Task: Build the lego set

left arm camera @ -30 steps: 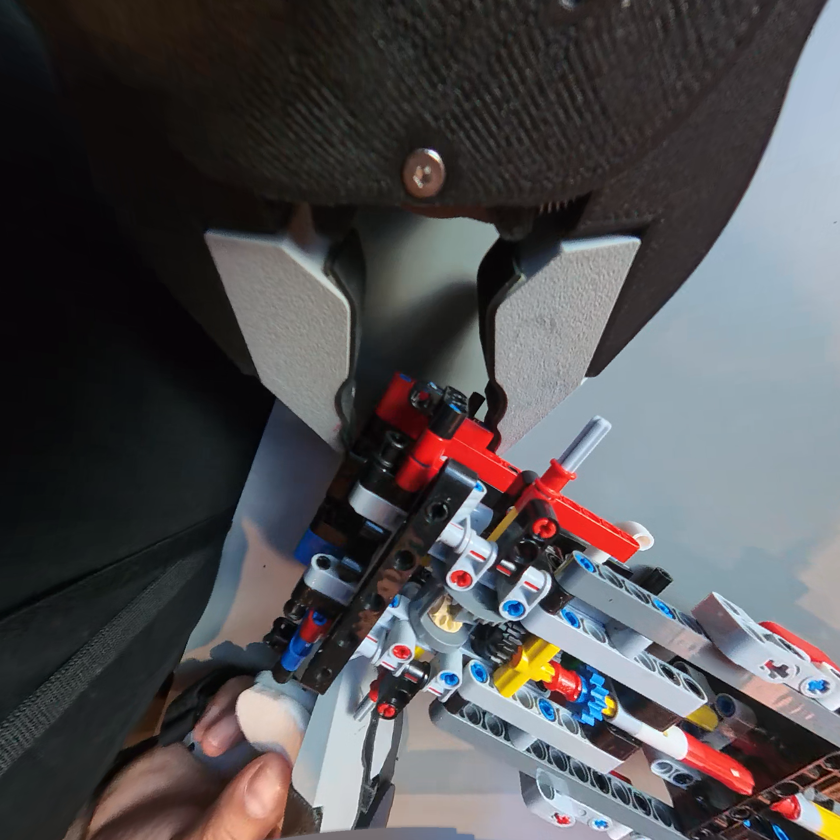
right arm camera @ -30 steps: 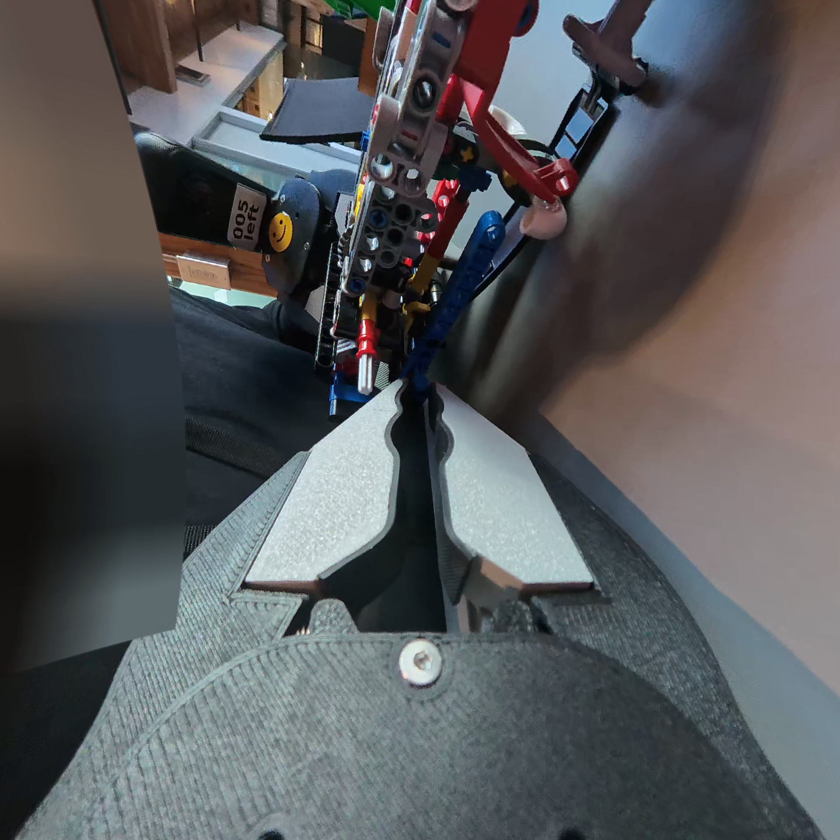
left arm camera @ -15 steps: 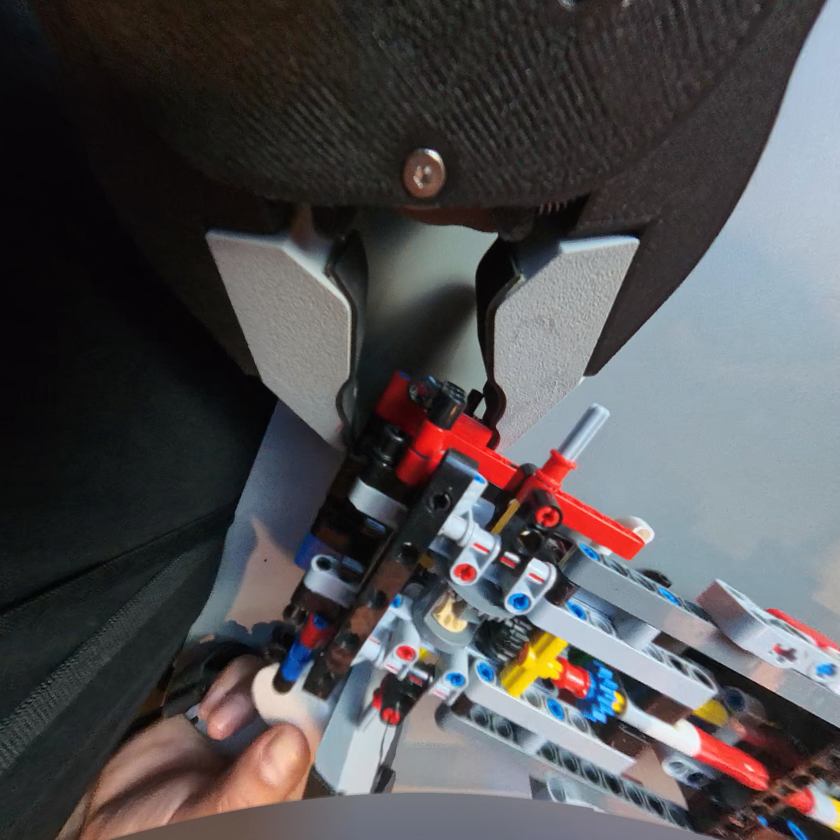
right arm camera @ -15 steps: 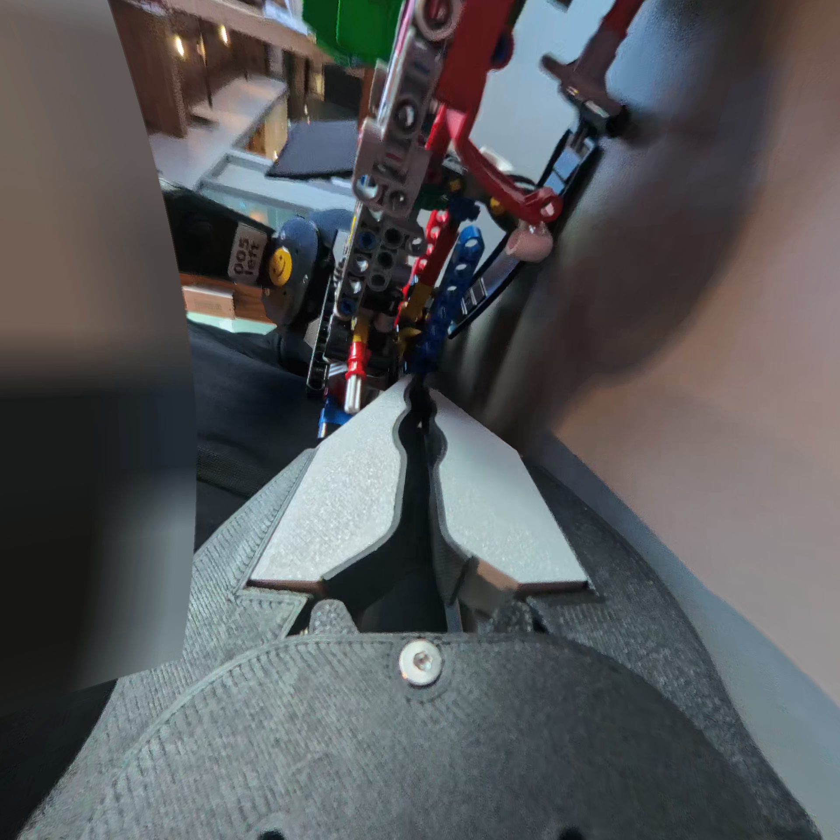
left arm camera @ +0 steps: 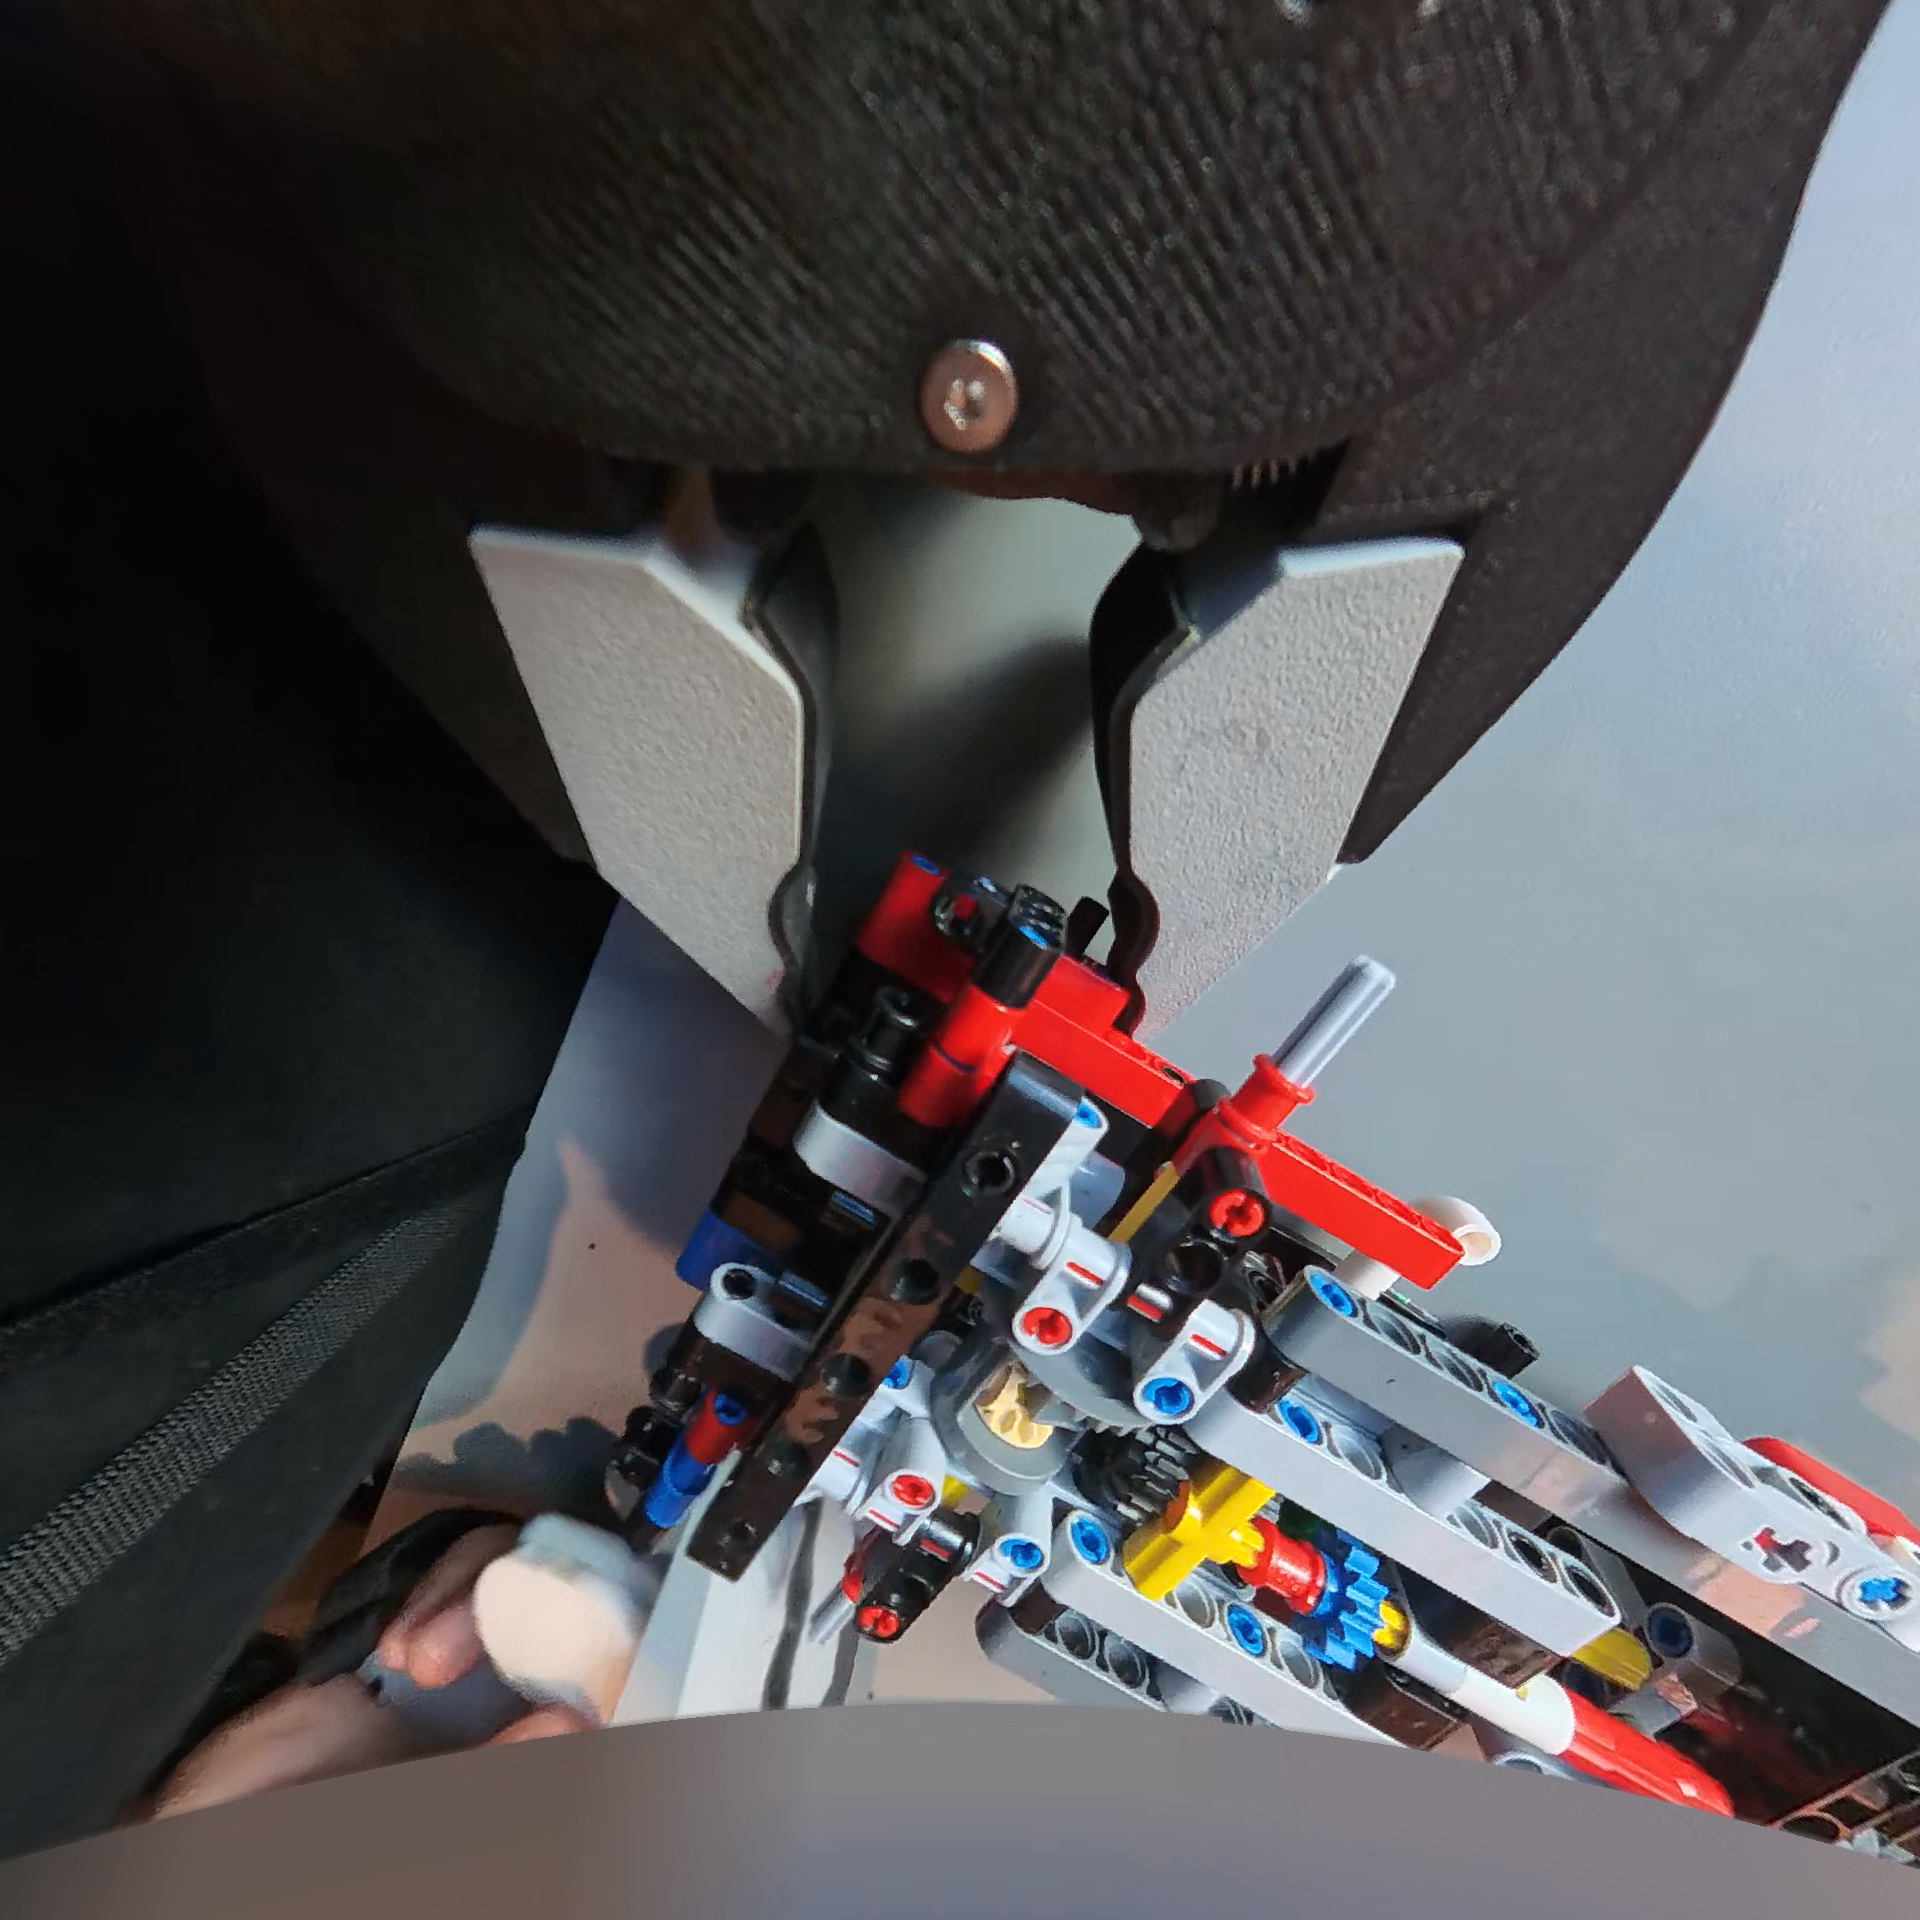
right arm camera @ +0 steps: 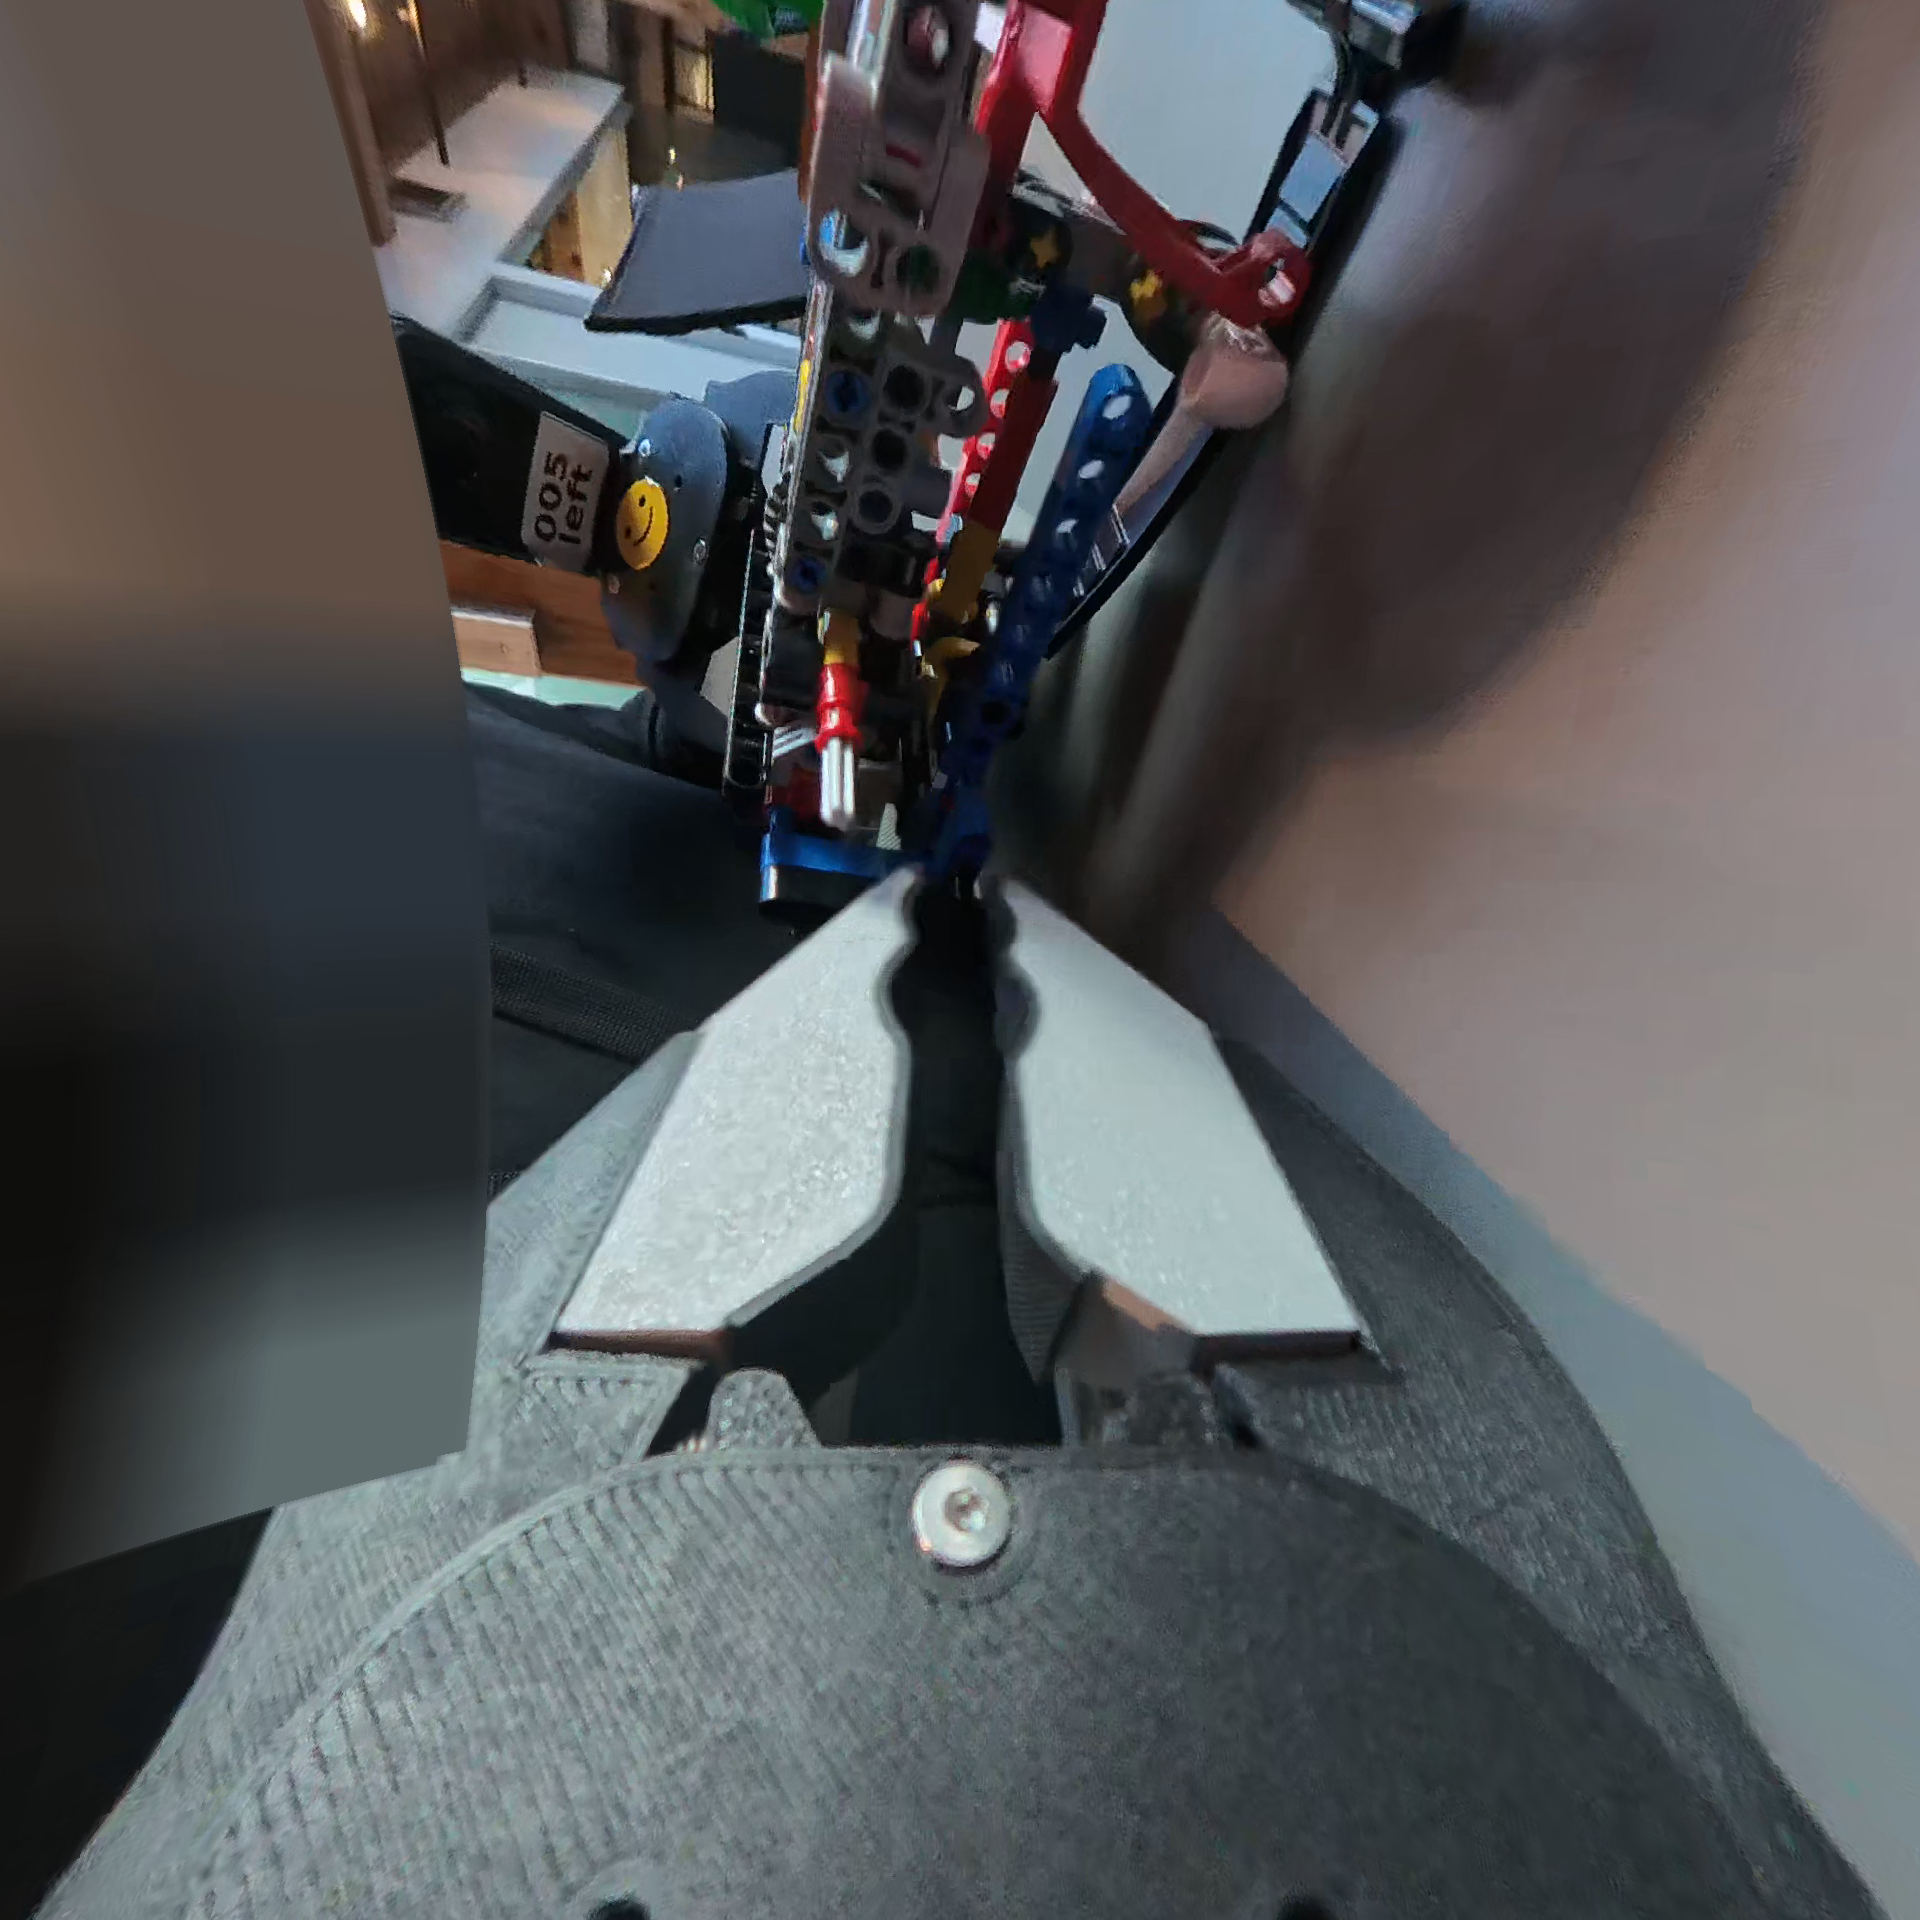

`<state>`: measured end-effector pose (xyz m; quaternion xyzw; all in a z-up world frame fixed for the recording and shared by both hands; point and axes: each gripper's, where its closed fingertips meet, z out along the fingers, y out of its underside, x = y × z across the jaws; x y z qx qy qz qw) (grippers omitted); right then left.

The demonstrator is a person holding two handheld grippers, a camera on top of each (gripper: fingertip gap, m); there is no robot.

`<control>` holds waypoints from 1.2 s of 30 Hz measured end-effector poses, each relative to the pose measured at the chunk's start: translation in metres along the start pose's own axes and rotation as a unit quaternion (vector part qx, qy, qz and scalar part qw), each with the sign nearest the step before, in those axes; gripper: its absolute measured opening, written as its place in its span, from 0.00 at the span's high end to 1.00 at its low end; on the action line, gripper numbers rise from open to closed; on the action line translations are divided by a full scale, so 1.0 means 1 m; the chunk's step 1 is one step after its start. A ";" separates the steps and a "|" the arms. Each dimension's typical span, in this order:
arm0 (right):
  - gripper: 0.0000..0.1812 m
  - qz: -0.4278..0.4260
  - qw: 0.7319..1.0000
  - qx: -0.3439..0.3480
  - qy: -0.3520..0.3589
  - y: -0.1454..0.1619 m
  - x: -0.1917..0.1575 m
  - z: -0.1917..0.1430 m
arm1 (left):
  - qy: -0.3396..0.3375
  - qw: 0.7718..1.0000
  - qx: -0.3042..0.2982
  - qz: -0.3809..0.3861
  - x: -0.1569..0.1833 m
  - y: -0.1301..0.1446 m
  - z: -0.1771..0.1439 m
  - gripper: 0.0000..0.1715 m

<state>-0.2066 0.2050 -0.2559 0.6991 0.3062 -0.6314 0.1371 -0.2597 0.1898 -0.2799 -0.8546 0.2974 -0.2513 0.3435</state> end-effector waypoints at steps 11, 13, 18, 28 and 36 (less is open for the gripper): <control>0.98 0.015 1.000 0.004 -0.025 -0.002 -0.002 0.004 | 0.000 1.000 -0.005 0.003 0.001 0.001 -0.002 0.69; 0.98 0.007 1.000 0.004 -0.026 -0.003 -0.002 0.005 | -0.008 1.000 -0.007 0.008 0.000 0.001 -0.002 0.69; 0.98 -0.013 0.999 -0.015 -0.029 -0.005 -0.003 0.008 | -0.018 1.000 -0.007 0.005 0.000 0.002 -0.002 0.69; 0.99 -0.024 0.999 -0.002 -0.022 -0.012 -0.002 0.006 | -0.009 1.000 0.003 -0.015 0.002 -0.001 -0.002 0.69; 0.98 -0.034 0.999 -0.013 -0.022 -0.008 -0.002 0.003 | 0.001 1.000 0.001 -0.008 0.009 -0.001 0.000 0.69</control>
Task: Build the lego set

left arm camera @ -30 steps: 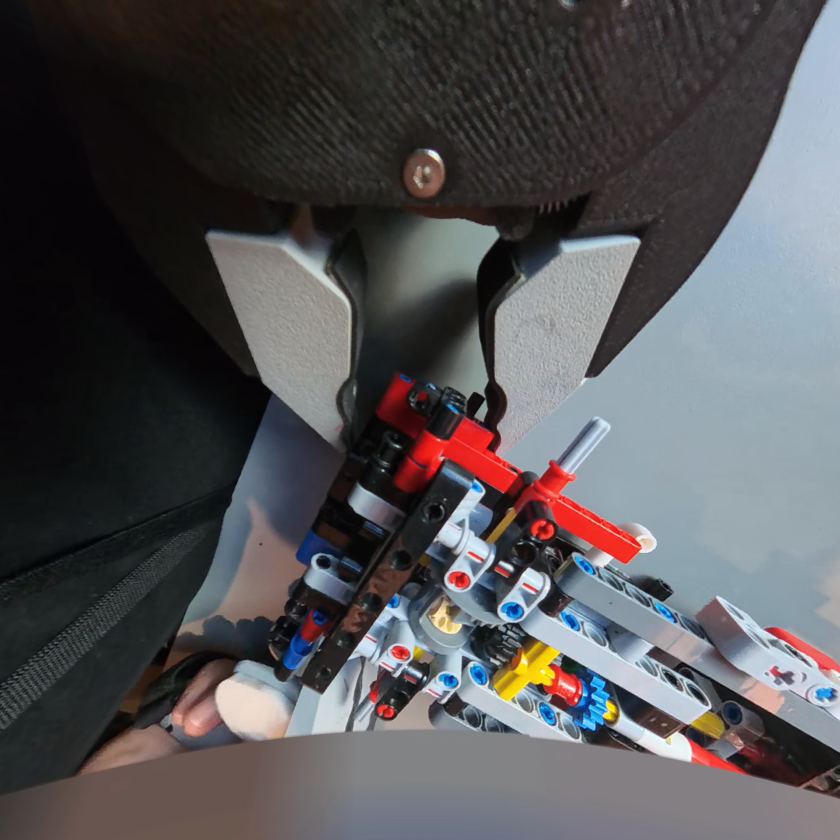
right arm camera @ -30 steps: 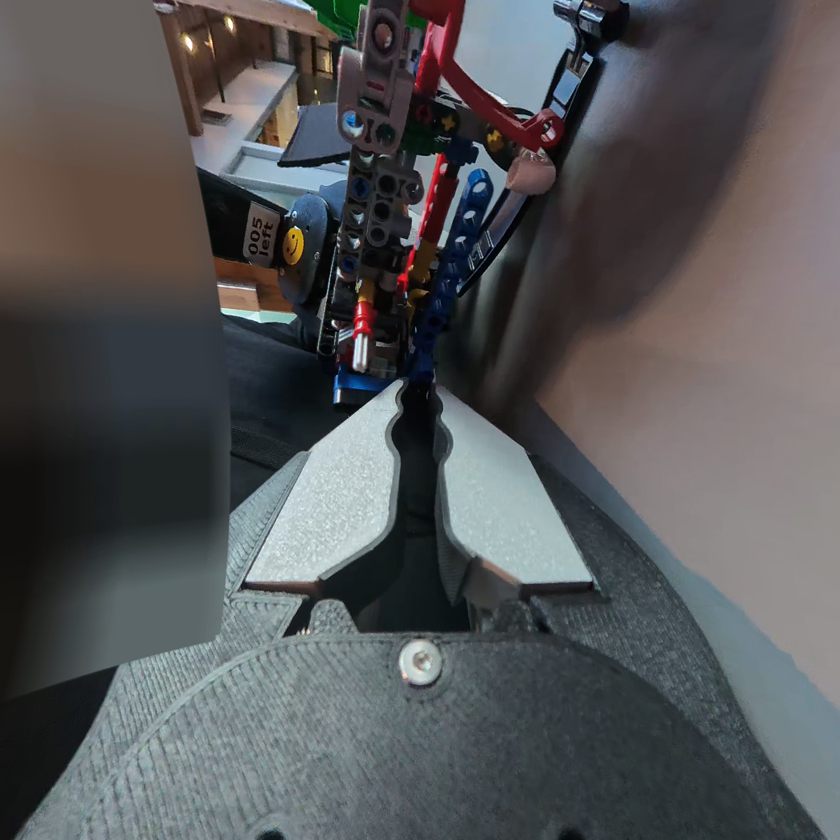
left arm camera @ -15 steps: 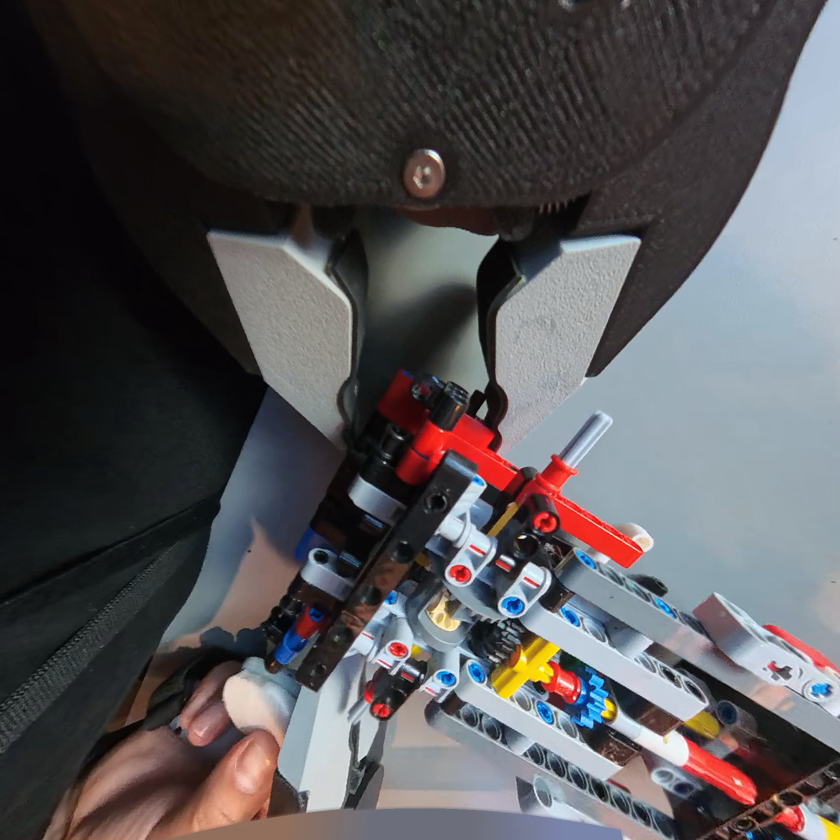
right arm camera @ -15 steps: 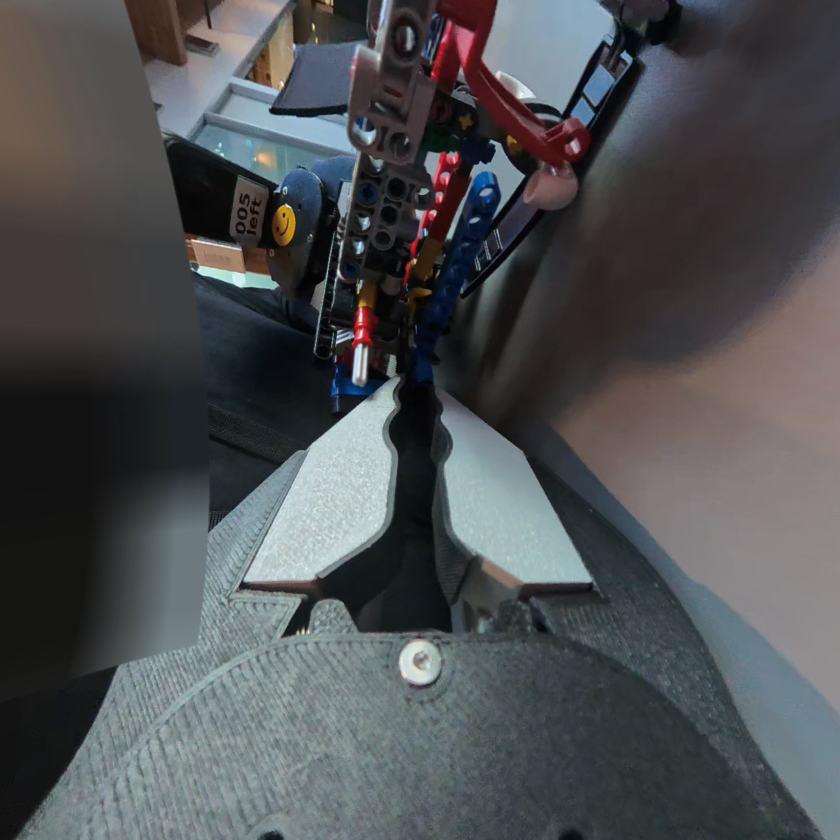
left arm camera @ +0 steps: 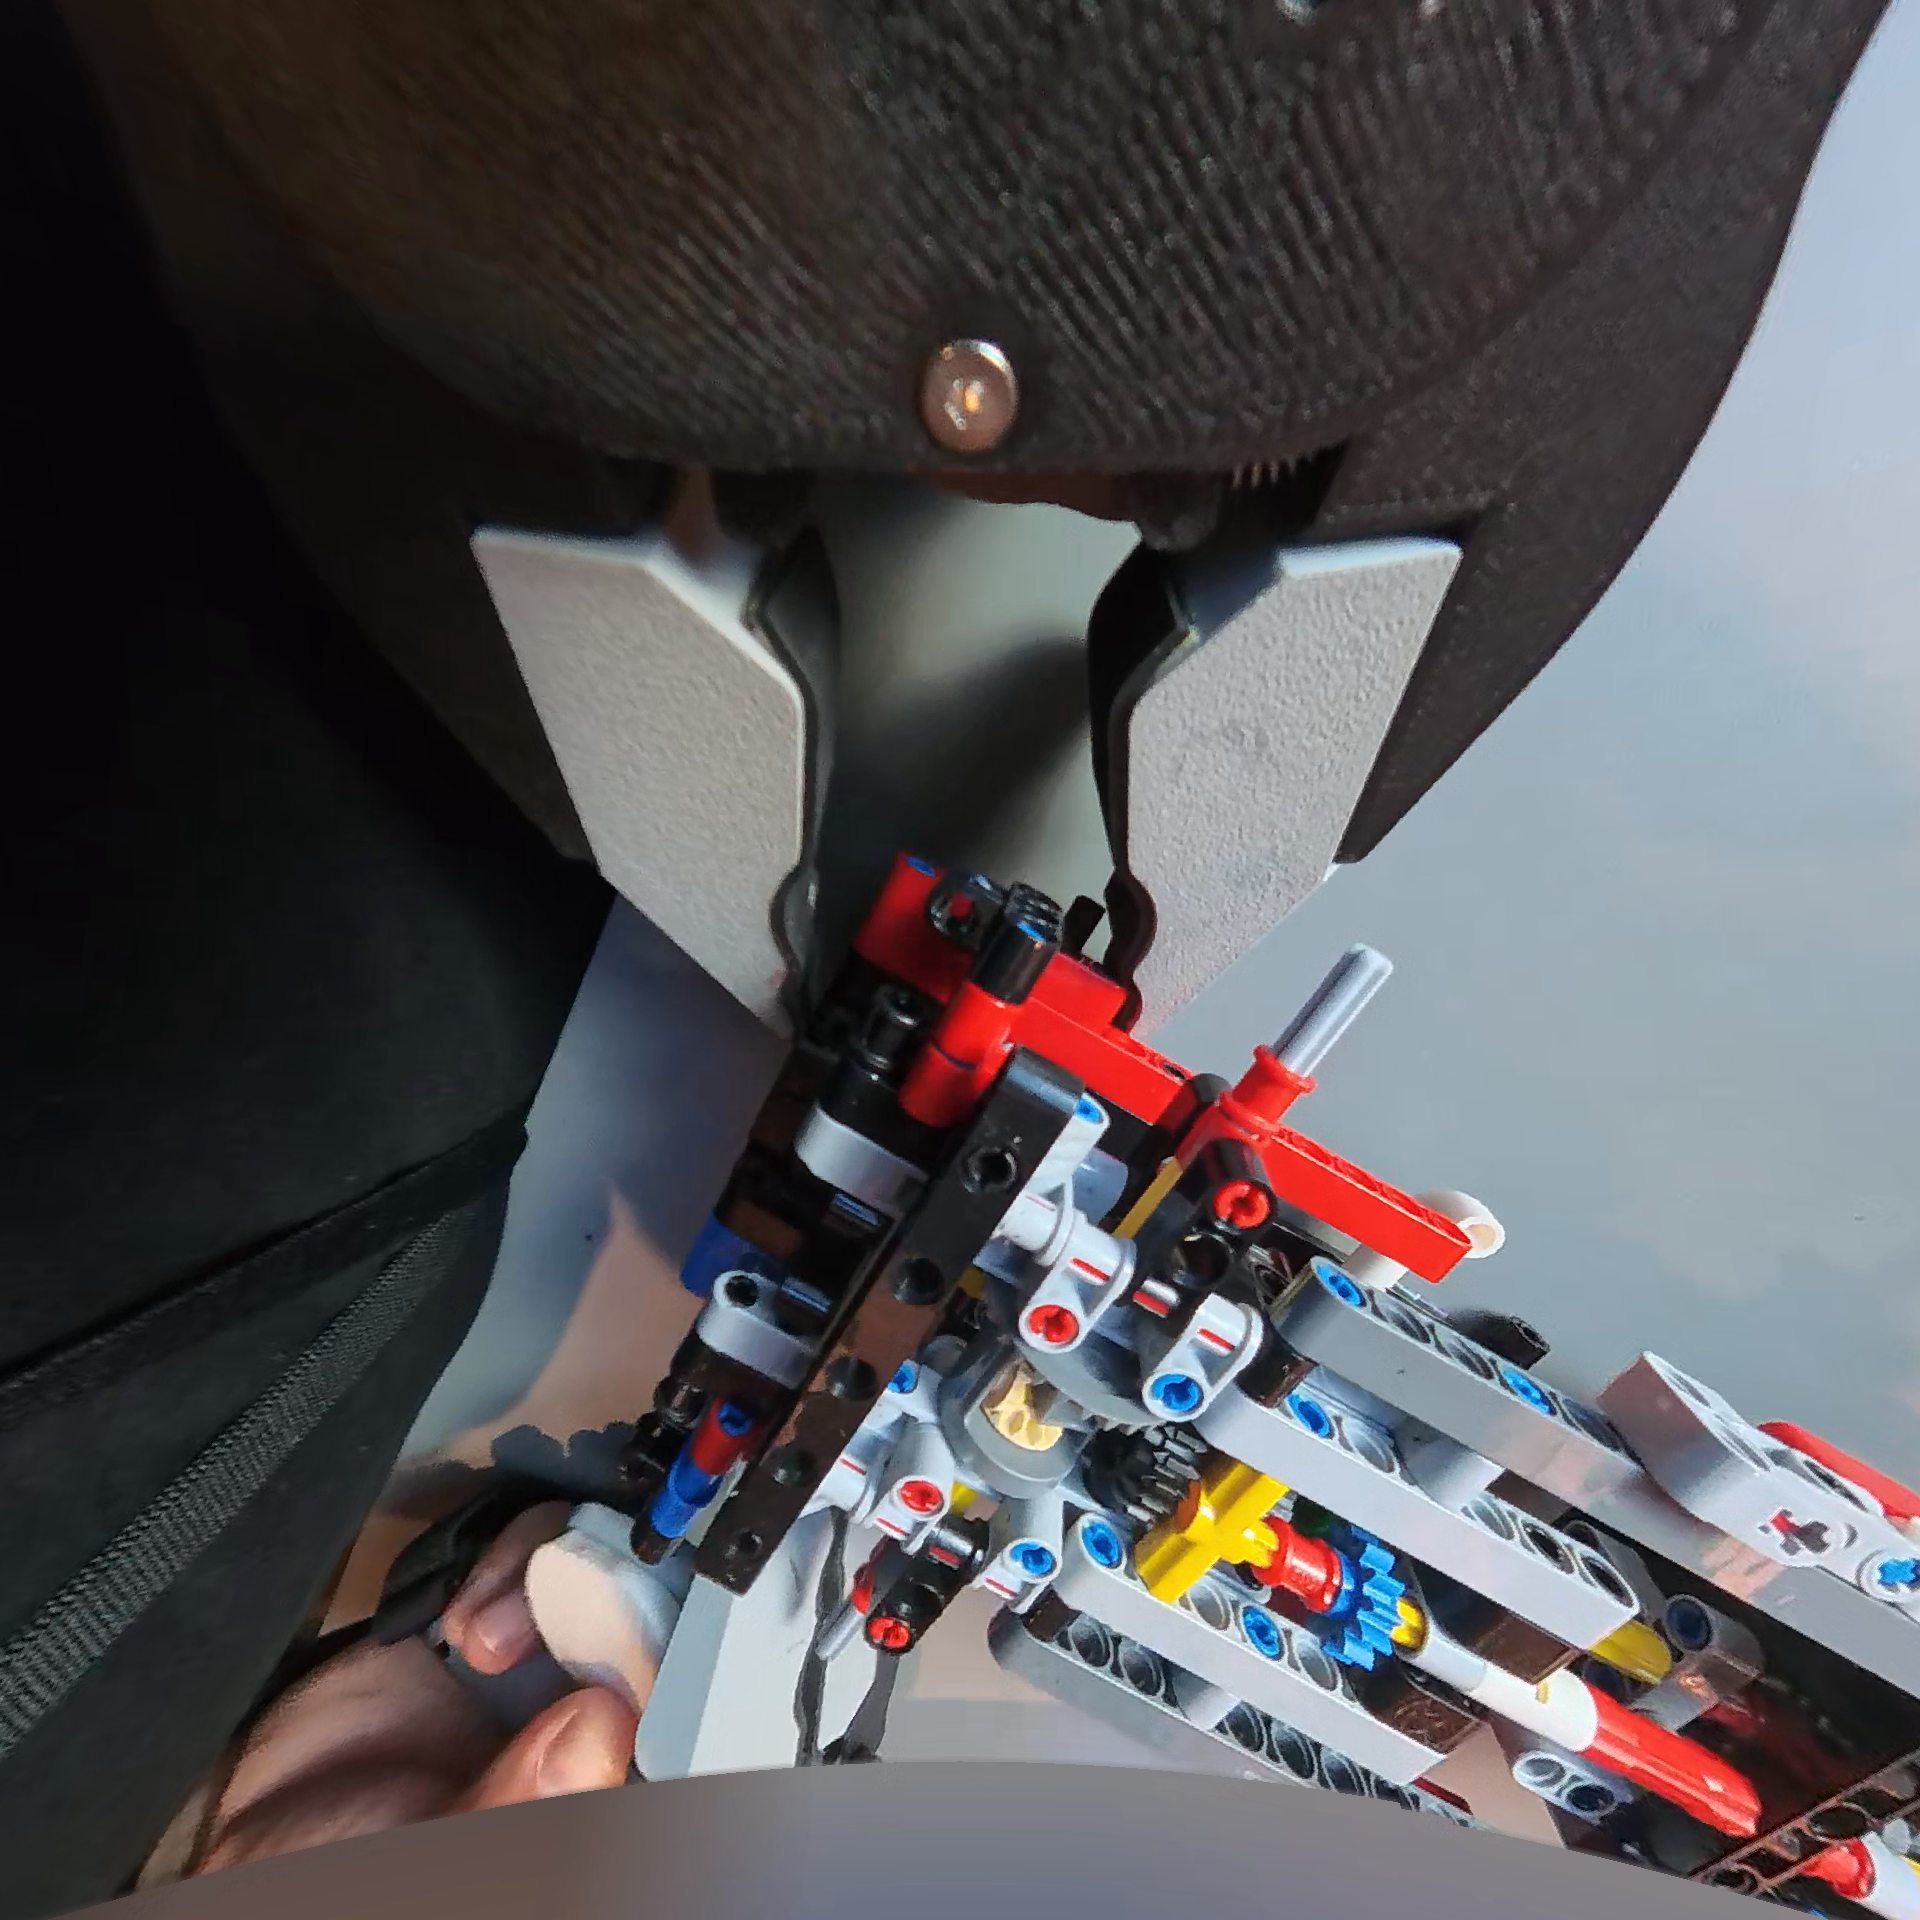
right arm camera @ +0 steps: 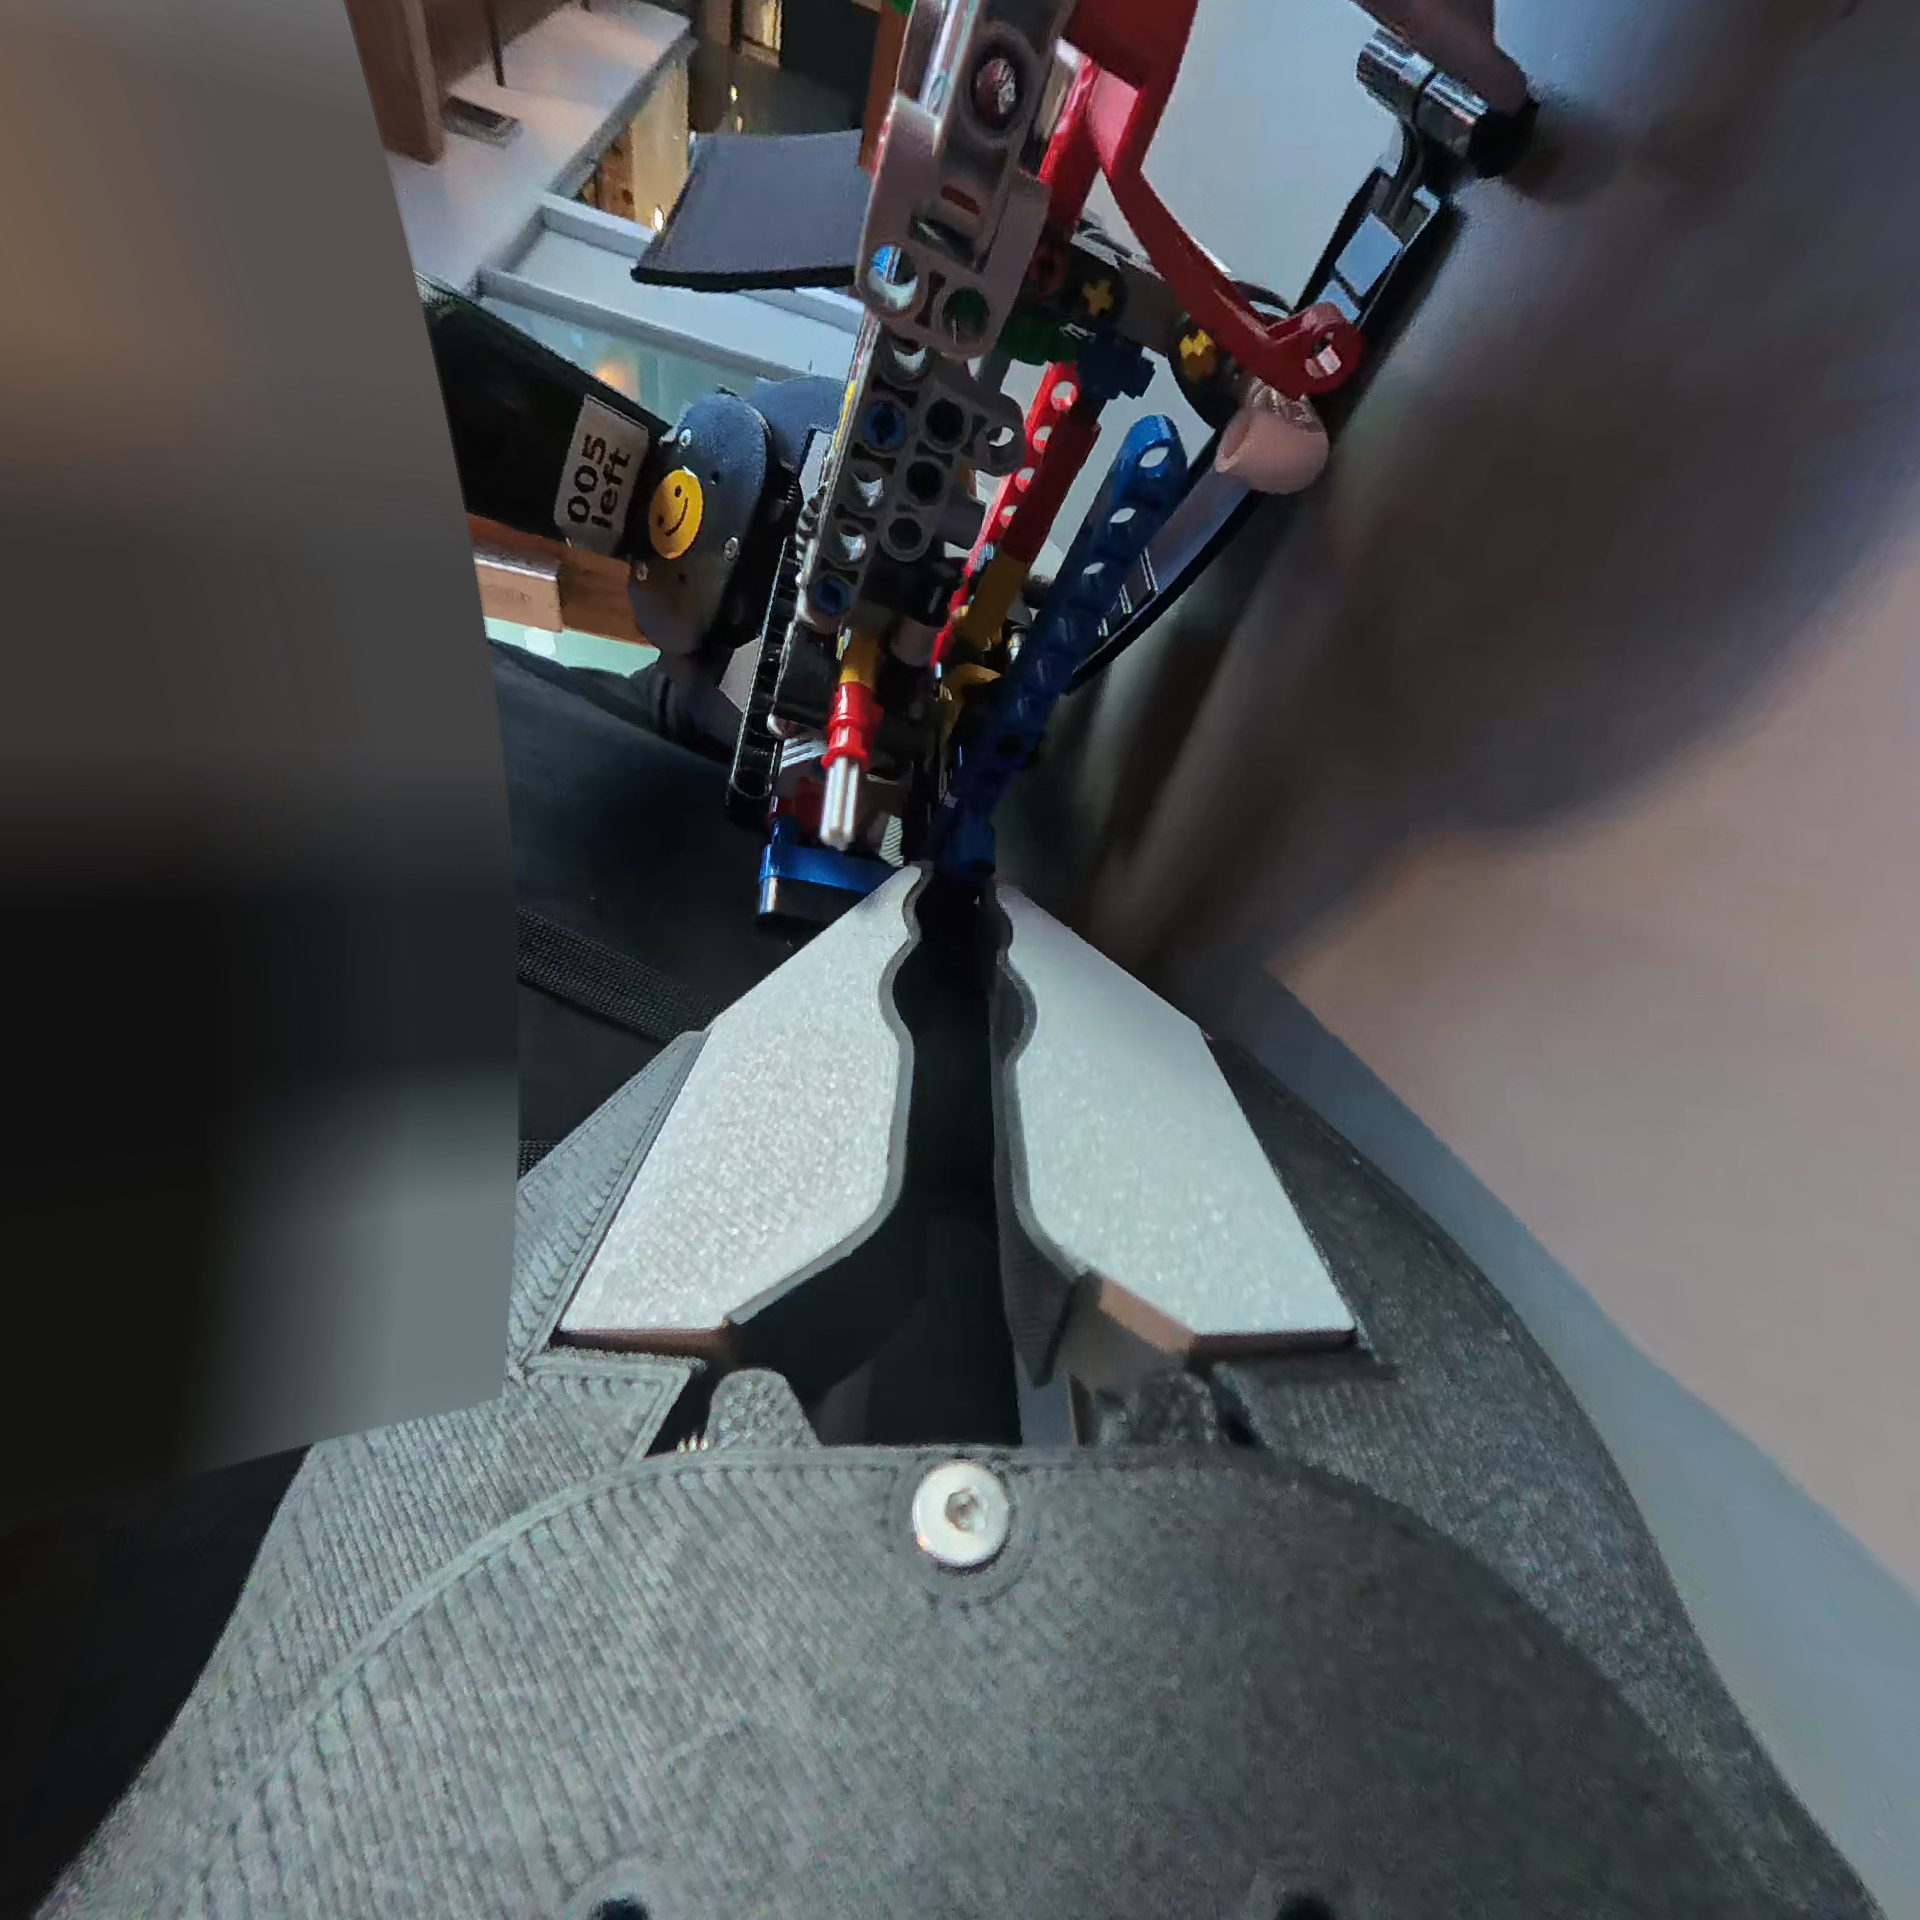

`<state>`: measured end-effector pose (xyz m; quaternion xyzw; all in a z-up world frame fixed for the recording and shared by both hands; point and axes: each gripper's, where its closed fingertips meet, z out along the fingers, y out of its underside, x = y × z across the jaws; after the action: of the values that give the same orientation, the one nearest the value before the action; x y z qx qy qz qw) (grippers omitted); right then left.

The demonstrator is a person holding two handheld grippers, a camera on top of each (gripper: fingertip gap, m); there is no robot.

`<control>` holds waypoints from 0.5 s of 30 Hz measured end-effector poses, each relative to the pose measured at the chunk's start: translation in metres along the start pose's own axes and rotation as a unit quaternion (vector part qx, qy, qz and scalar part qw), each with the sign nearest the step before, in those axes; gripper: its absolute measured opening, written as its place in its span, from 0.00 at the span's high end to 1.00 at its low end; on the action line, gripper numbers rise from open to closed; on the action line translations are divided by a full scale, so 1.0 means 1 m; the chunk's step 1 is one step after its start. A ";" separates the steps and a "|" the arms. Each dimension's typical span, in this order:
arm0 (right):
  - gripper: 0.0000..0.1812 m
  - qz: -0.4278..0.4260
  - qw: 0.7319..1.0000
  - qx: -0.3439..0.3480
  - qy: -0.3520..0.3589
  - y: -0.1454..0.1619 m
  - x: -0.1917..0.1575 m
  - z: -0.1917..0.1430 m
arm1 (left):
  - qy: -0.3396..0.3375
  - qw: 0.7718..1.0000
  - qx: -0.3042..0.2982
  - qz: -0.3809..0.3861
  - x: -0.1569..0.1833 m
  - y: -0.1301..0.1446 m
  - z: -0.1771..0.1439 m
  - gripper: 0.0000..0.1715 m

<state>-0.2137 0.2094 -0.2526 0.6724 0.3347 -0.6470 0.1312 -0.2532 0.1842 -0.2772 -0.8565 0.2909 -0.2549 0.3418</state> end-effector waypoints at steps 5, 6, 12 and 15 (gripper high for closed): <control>0.98 -0.005 1.000 0.016 -0.004 -0.003 -0.002 -0.001 | 0.005 1.000 0.002 -0.007 0.002 -0.001 0.000 0.69; 0.98 -0.005 1.000 0.020 -0.004 -0.004 -0.002 -0.002 | 0.007 1.000 0.003 -0.009 0.002 -0.001 0.000 0.69; 0.98 0.001 1.000 0.025 -0.005 -0.006 -0.001 -0.001 | 0.008 1.000 0.003 -0.011 0.004 -0.001 0.000 0.69; 0.98 0.009 0.999 0.029 -0.017 -0.009 -0.003 -0.001 | 0.014 1.000 0.004 -0.017 0.005 -0.001 0.000 0.70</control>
<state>-0.2177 0.2159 -0.2475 0.6678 0.3073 -0.6666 0.1232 -0.2497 0.1817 -0.2750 -0.8560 0.2803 -0.2737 0.3373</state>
